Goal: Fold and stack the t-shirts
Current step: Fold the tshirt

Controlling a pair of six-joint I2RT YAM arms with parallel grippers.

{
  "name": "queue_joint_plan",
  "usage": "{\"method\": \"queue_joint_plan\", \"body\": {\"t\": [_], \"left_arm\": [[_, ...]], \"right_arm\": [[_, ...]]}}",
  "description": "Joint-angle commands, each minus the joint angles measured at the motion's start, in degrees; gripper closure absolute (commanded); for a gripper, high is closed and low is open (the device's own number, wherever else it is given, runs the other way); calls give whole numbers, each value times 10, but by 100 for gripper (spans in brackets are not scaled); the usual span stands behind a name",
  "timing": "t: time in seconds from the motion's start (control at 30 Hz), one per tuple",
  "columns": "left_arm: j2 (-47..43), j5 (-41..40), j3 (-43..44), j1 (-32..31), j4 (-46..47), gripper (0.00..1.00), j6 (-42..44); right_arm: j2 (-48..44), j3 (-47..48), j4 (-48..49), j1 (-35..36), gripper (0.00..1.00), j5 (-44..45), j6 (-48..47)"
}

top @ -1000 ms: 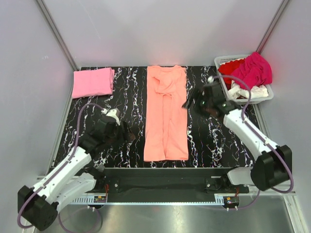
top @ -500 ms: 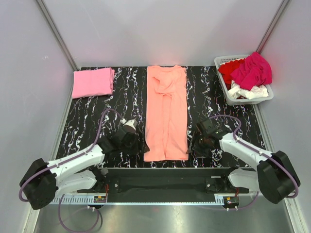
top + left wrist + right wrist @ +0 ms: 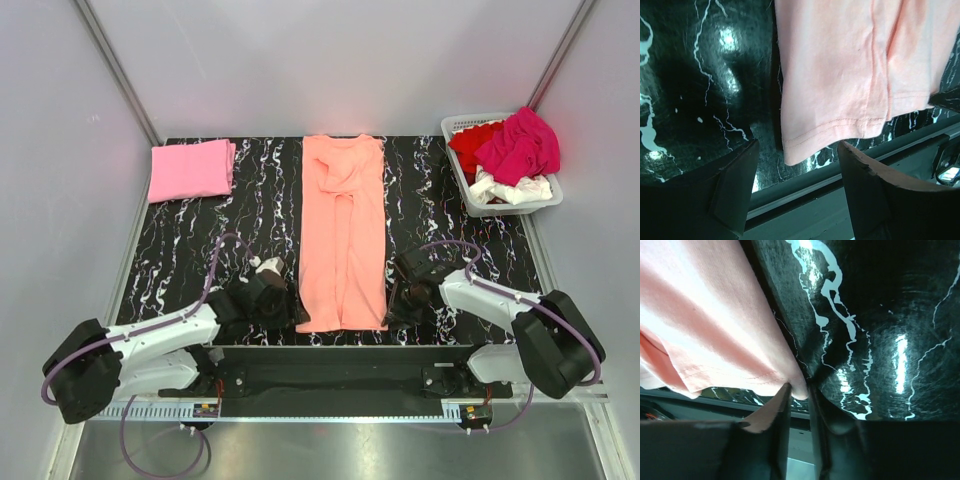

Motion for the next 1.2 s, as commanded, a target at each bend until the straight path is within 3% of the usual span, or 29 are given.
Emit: {"method": "queue_joint_plan", "body": {"t": [0.0, 0.1, 0.13, 0.2, 0.37, 0.5, 0.67, 0.8, 0.83, 1.17], "left_arm": [[4, -20, -16, -15, 35, 32, -29], [3, -23, -22, -31, 34, 32, -45], [0, -26, -22, -35, 33, 32, -52], [0, -30, -26, -45, 32, 32, -58], [11, -41, -29, -55, 37, 34, -67], [32, -46, -26, -56, 48, 53, -73], [57, -66, -13, -59, 51, 59, -69], [81, -67, 8, -61, 48, 95, -58], [82, -67, 14, -63, 44, 100, -57], [55, -117, 104, -182, -75, 100, -145]], "right_arm": [[2, 16, 15, 9, 75, -1, 1], [-7, 11, 22, 15, 87, 6, 5], [-10, 8, 23, 15, 95, 8, 6], [-20, 1, 26, 17, 100, 11, 8], [-32, -6, 32, 16, 100, 12, 9], [-35, -8, 31, 16, 100, 12, 6], [-41, -11, 34, 16, 100, 12, 8], [-47, -13, 32, 16, 100, 13, 8], [-59, -14, 31, 16, 100, 19, 12], [-178, -6, -82, 16, 100, 33, 47]]}}
